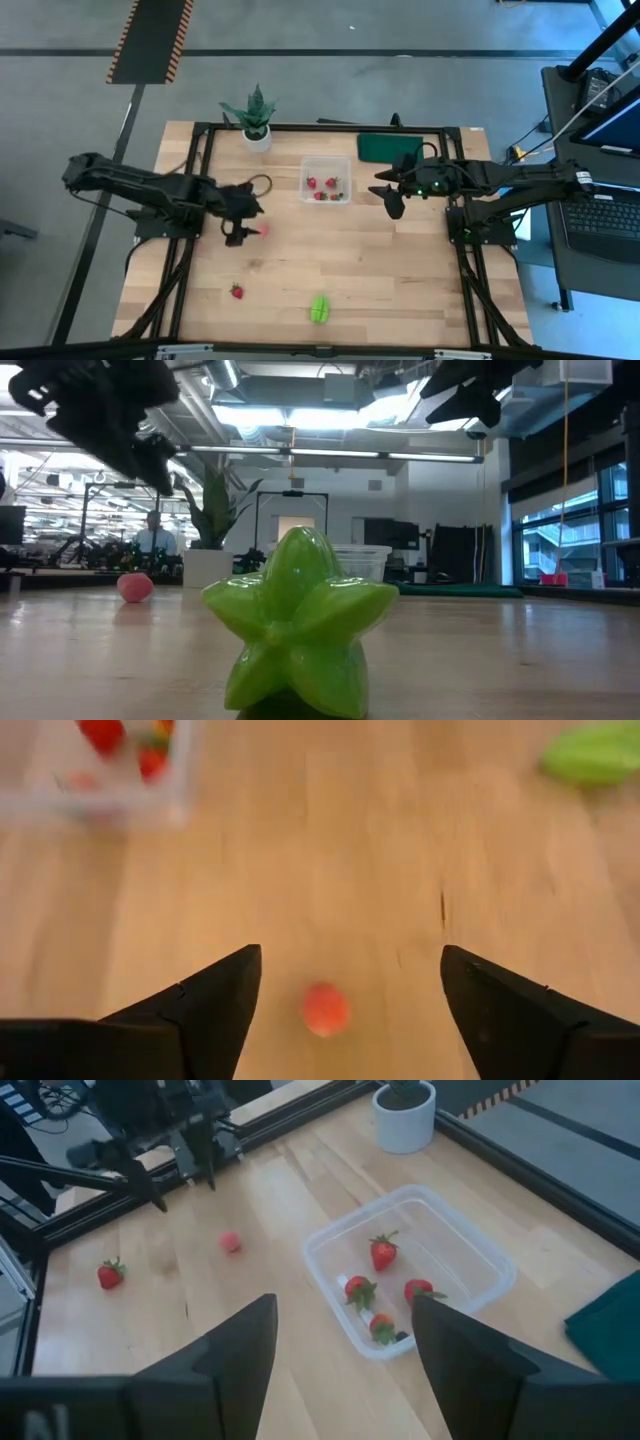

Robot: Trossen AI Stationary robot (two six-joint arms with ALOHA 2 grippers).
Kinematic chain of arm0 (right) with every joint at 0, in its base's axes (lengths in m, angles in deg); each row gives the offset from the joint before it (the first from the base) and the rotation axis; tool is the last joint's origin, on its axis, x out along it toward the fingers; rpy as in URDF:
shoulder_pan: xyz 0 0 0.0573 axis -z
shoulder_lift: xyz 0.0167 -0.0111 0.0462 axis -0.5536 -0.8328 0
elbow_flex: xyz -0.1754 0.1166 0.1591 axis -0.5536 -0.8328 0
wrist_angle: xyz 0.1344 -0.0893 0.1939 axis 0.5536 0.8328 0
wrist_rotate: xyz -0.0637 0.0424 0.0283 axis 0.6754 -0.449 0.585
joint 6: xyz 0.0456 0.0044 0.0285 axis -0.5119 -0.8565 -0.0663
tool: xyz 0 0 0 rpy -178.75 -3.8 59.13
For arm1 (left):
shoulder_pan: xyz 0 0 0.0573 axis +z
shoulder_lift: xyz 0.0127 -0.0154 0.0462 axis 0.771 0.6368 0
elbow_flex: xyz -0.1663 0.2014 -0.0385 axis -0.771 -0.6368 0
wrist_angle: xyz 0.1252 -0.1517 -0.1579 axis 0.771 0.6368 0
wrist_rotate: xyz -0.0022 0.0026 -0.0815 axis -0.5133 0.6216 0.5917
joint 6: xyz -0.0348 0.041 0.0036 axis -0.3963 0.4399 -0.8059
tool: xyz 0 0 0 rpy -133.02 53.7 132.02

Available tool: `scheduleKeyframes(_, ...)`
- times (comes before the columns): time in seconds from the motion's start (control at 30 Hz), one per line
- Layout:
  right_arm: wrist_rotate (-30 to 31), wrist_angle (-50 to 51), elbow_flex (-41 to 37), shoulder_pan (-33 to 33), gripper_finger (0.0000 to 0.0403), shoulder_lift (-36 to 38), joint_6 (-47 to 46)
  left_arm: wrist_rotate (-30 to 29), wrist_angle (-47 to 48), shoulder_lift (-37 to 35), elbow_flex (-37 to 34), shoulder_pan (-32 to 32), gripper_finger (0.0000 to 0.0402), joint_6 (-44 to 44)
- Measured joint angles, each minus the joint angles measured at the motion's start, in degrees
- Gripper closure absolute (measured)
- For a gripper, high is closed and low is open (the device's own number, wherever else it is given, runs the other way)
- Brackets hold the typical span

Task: Pick and placing Produce into tupperware
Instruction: Put the peach into the transparent container

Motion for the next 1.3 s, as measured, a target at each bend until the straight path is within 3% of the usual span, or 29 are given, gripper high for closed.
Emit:
scheduleKeyframes(0.23,0.0,0.3,0.0,0.0,0.0169,0.0,1.8,0.6,0.4,7.7,0.1,-2.3,0.0102,-7.7)
scheduleKeyframes(0.63,0.0,1.0,0.0,0.0,0.0169,0.0,3.3,-1.3,-1.6,22.3,0.1,-2.2,0.0102,-10.6)
scheduleKeyframes(1.03,0.0,3.7,0.0,0.0,0.0169,0.0,3.3,-1.9,-4.7,27.8,0.1,-2.3,0.0104,-12.6)
scheduleKeyframes(1.3,0.0,3.8,0.0,0.0,0.0169,0.0,4.2,-2.4,-4.9,29.5,0.3,-2.3,0.0134,-15.5)
